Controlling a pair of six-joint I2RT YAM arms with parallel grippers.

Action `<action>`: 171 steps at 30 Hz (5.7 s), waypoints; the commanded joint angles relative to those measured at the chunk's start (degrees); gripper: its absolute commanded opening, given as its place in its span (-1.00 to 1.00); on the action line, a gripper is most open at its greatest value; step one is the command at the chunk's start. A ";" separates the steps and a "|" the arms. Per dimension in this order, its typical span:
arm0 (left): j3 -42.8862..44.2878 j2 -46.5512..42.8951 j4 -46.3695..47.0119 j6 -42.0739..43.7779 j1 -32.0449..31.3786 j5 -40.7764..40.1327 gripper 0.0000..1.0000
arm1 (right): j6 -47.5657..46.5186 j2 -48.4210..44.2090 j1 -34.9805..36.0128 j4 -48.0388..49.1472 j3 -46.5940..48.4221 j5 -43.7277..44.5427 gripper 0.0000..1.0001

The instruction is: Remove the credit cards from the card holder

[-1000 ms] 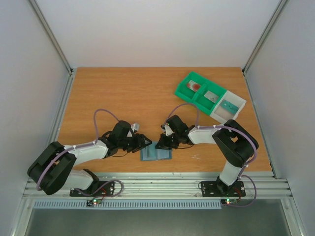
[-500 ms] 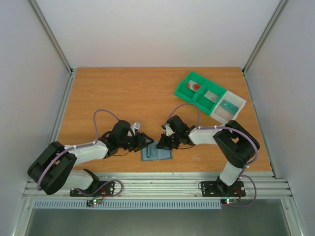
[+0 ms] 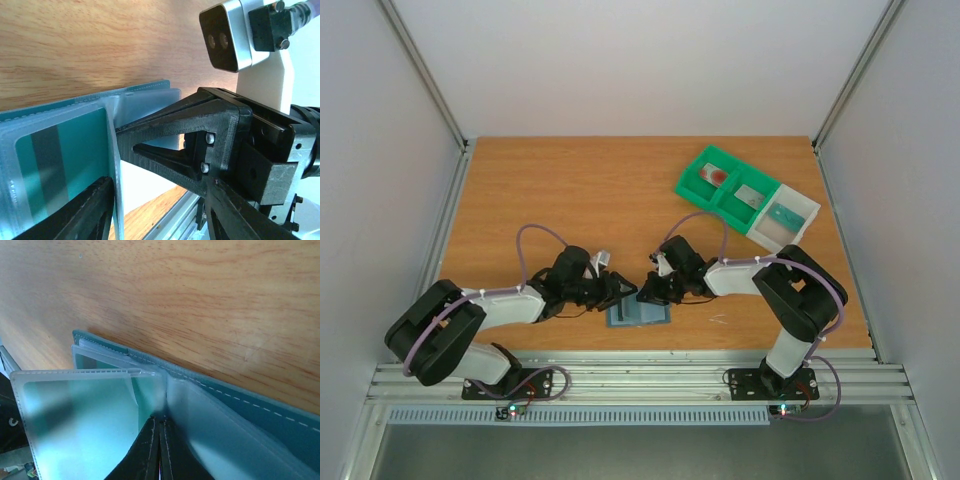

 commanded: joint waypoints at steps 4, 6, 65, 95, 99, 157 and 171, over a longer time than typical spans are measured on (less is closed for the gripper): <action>1.93 0.72 3.92 -0.39 -0.90 0.17 0.02 | -1.05 -3.74 -1.48 -3.82 -0.98 6.67 -0.83; 2.18 1.03 3.91 -0.25 -0.98 0.27 0.01 | -1.69 -6.14 -2.94 -5.71 -1.34 7.45 -0.73; 5.36 6.10 -5.09 5.51 -3.11 -5.01 -0.11 | -4.36 -18.23 -4.01 -20.03 0.42 2.38 -0.72; 4.13 7.97 -3.92 5.99 -3.11 -3.92 -0.26 | -6.70 -7.18 -1.61 -21.15 1.10 6.02 -0.89; 3.92 8.59 -2.27 5.36 -3.04 -3.44 -0.31 | -7.06 -7.12 -1.61 -21.10 0.17 6.54 -0.89; 2.85 -21.79 -14.93 3.17 -2.23 -19.48 -0.99 | 6.63 -17.83 -2.31 -3.52 0.32 -6.73 -0.50; -3.07 -32.09 -1.59 -2.31 -2.23 -18.40 -0.99 | 19.68 -20.77 -2.32 9.20 -2.00 -8.45 -0.22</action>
